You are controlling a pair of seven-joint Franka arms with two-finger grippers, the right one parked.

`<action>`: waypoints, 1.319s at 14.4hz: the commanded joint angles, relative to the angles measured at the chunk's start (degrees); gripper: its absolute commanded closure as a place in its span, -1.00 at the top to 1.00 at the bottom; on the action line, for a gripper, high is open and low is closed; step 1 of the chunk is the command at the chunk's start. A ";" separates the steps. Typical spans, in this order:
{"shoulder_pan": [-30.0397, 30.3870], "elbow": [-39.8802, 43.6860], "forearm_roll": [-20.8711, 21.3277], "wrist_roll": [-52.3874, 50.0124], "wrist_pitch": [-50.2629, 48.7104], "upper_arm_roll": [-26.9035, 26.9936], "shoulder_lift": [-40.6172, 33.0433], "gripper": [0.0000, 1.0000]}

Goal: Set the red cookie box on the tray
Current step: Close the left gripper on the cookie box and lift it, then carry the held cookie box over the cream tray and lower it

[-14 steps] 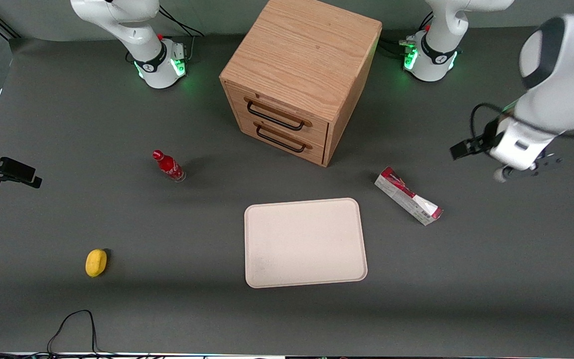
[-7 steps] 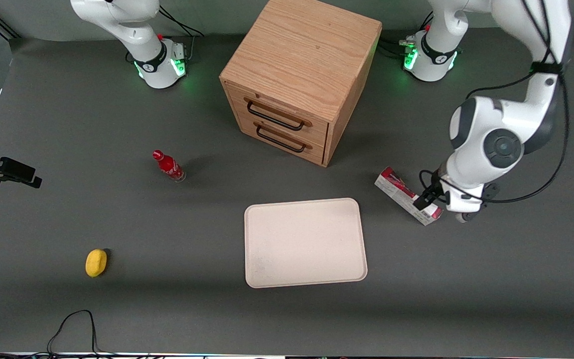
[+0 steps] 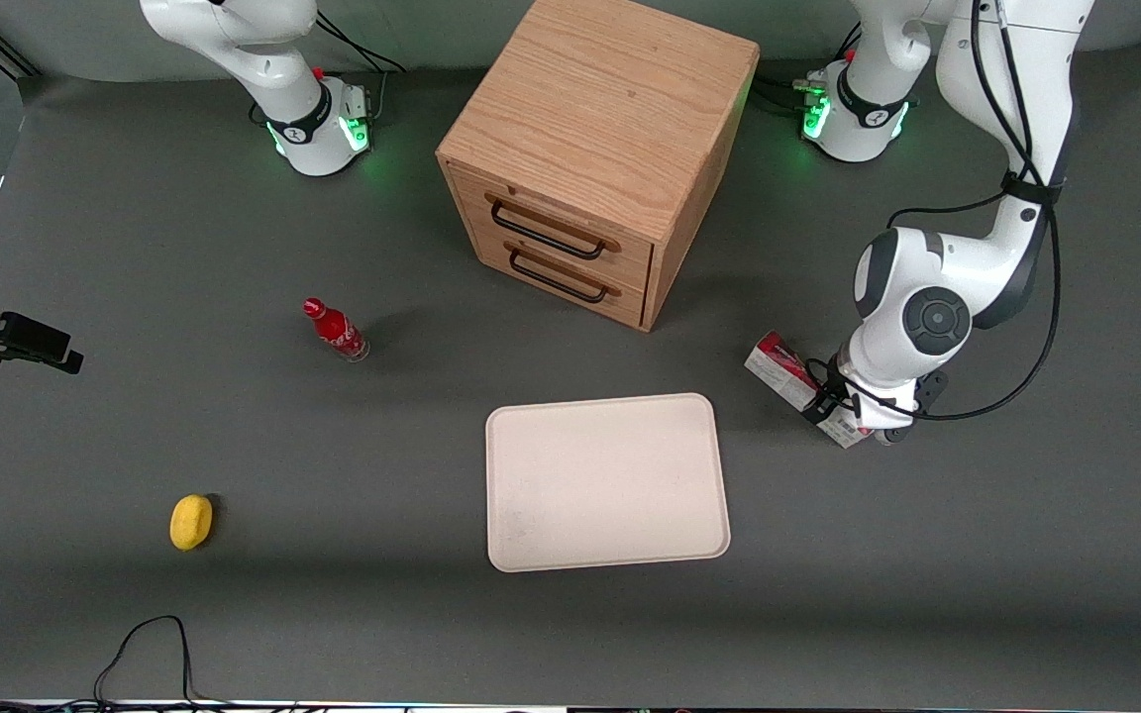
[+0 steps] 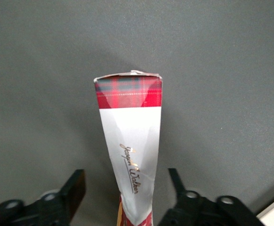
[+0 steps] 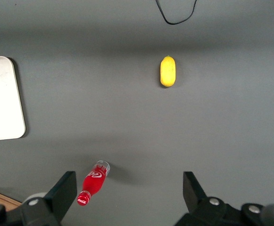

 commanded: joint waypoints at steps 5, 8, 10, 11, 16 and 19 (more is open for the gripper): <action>-0.68 3.93 -0.46 8.10 -7.20 0.98 -2.11 -1.00; -0.68 13.77 0.07 17.76 -18.43 1.16 -2.21 -1.00; -0.86 21.32 0.16 24.79 -26.09 1.07 -1.86 -1.00; -0.95 25.45 0.07 27.78 -29.26 1.07 -1.33 -1.00; -6.64 57.41 -0.28 31.59 -48.50 0.81 12.61 -1.00; -8.94 66.97 -0.72 32.03 -49.86 0.20 19.75 -1.00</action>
